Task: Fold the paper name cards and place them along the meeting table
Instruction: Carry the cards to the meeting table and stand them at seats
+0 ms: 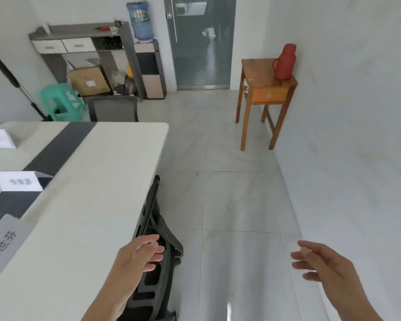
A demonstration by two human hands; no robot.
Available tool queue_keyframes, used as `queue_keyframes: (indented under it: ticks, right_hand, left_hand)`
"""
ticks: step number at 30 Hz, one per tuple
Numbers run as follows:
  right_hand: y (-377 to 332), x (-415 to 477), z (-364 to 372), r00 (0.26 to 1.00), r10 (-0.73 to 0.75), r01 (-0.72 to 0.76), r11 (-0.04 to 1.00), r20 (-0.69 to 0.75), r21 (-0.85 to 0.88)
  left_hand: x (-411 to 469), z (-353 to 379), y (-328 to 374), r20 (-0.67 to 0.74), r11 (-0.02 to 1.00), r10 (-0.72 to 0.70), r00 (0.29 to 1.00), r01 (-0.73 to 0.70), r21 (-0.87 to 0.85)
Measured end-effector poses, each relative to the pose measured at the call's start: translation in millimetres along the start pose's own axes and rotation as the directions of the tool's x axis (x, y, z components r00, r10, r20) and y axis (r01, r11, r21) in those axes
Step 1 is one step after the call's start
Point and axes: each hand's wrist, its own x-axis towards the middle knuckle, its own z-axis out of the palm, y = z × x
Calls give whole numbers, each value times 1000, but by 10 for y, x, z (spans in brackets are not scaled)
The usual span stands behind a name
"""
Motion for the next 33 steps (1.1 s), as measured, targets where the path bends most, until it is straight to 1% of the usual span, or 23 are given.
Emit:
queue_keyframes:
  ticks: [6, 9, 12, 14, 17, 22, 24, 27, 33]
  right_hand:
    - [-209, 1432, 38, 1000, 18, -18, 1000, -17, 24]
    - [-399, 2284, 42, 1000, 22, -22, 1000, 9, 21]
    - [-753, 3110, 84, 998, 5, -6, 1000, 61, 9]
    - [-1020, 3641, 147, 995, -15, 16, 1000, 94, -11]
    - [-1421, 4370, 354, 985, -48, 56, 997, 166, -47]
    - [-1797, 5490, 964, 969, -61, 84, 993, 241, -87]
    - [-1913, 5890, 1268, 966, -52, 78, 992, 251, -95]
    - [-2163, 6452, 1698, 969, -50, 72, 994, 243, -85]
    - [-2945, 7510, 2421, 970, -67, 87, 993, 232, -76]
  left_hand:
    - [1280, 487, 485, -20, 1000, -26, 999, 27, 9]
    - [1870, 809, 772, -50, 999, -49, 998, 48, -17]
    - [2389, 1033, 1189, -65, 998, -50, 997, 47, -43]
    - [2730, 1099, 1437, -116, 997, -43, 992, 36, -64]
    - [3187, 1109, 1675, -193, 993, -54, 980, 32, -116]
    - [4136, 1049, 1804, -266, 980, -138, 954, 92, -178]
    - [4635, 970, 1874, -270, 976, -160, 949, 111, -189]
    - [5456, 783, 2126, -263, 974, -156, 952, 105, -201]
    - [6981, 429, 3079, -213, 985, -77, 974, 41, -166]
